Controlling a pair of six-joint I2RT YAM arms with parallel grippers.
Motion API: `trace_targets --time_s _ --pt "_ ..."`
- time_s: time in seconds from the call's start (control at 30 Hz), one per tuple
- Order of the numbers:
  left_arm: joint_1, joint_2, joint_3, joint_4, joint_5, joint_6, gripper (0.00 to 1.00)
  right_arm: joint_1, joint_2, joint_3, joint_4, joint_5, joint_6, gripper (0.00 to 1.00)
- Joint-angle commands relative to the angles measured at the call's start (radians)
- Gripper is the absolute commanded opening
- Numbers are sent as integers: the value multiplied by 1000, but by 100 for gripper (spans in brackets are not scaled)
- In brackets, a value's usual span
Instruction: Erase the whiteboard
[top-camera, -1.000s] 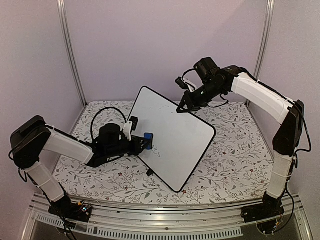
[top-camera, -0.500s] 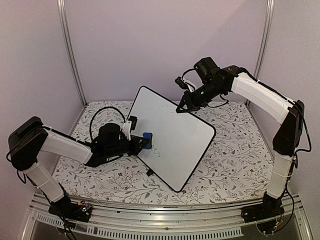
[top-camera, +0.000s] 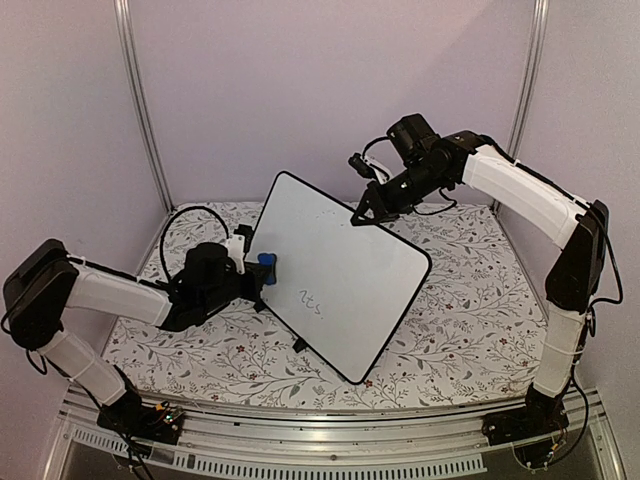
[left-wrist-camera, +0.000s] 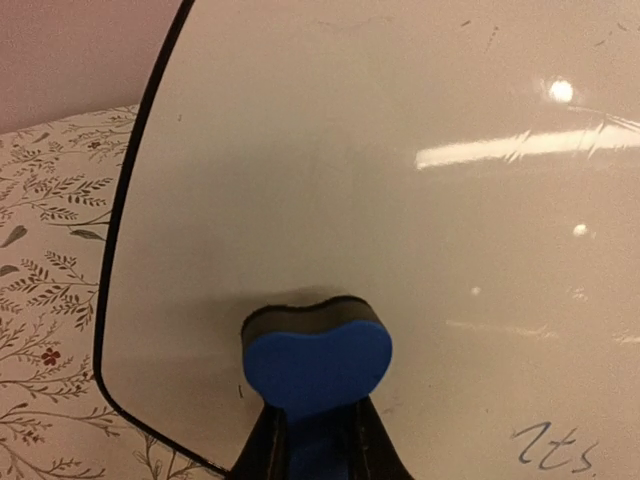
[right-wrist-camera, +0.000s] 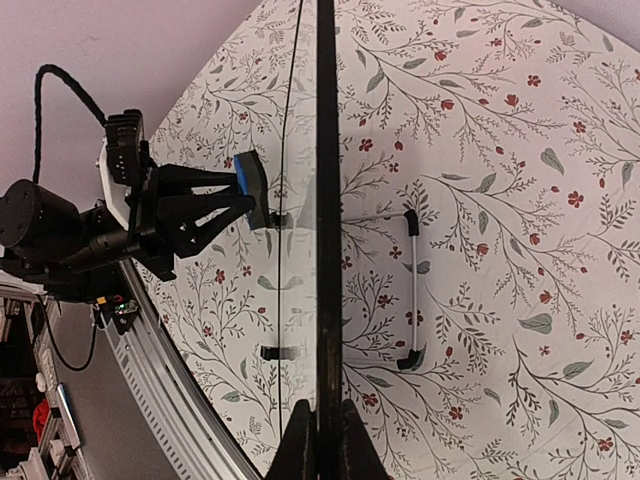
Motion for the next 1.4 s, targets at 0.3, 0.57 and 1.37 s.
trace_targets --time_s 0.3,0.57,1.37 --pt "54 91 -15 28 -144 84 5 28 33 4 -55 32 -82 0" --pt "65 147 -1 99 -20 78 3 27 45 7 -56 26 -81 0" --pt "-109 210 34 162 21 -10 4 28 48 10 -55 21 -83 0"
